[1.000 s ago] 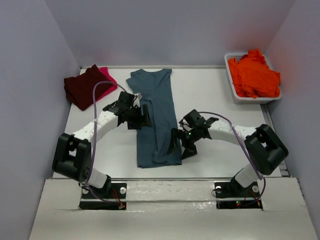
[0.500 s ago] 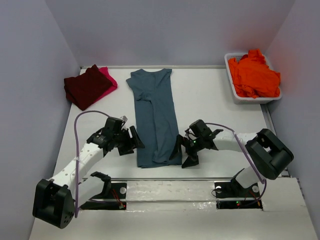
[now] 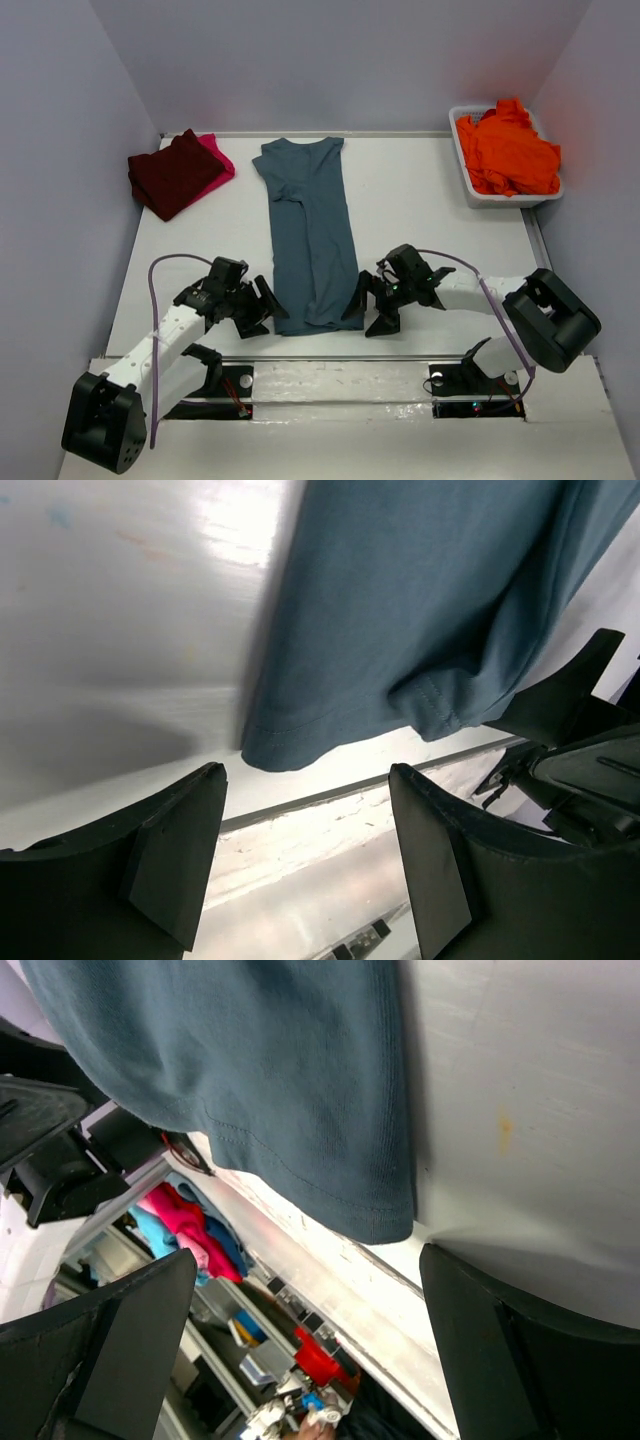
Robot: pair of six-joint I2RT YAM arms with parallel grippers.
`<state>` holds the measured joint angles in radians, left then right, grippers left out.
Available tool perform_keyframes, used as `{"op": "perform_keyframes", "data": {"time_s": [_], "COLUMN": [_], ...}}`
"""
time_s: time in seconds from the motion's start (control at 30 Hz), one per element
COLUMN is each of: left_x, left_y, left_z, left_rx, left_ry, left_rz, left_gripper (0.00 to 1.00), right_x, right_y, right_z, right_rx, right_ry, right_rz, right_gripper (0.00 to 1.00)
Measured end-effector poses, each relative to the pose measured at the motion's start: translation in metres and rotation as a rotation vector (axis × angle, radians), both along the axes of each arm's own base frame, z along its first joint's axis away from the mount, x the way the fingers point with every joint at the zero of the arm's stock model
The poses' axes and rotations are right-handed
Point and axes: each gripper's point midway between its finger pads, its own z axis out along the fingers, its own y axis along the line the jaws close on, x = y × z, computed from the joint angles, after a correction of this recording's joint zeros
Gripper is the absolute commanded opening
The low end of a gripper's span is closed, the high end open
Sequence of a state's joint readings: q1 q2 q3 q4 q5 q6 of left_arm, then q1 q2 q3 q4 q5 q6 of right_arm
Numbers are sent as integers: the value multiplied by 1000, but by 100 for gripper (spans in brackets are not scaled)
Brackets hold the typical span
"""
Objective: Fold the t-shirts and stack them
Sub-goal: Fold the tshirt
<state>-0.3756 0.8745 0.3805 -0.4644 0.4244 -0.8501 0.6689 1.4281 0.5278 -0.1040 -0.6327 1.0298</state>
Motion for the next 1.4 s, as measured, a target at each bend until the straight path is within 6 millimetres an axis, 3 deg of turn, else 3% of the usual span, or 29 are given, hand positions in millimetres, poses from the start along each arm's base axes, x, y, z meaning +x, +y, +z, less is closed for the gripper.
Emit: {"op": "perform_keyframes", "data": {"time_s": [0.37, 0.67, 1.0, 1.4], "left_x": [-18, -15, -10, 10], "left_y": [-5, -8, -11, 0], "left_z": [-14, -15, -15, -17], "left_rx": [-68, -82, -78, 36], "left_ry": [81, 90, 101, 73], "left_rz": [46, 44, 40, 54], "left_gripper": [78, 78, 78, 78], "right_x": [5, 22, 31, 24], "right_y": [1, -19, 3, 16], "right_z": [-2, -3, -2, -1], "right_rx": [11, -108, -29, 59], "right_ry": [-16, -133, -104, -45], "right_rz": [-41, -126, -86, -32], "right_gripper": [99, 99, 99, 98]}}
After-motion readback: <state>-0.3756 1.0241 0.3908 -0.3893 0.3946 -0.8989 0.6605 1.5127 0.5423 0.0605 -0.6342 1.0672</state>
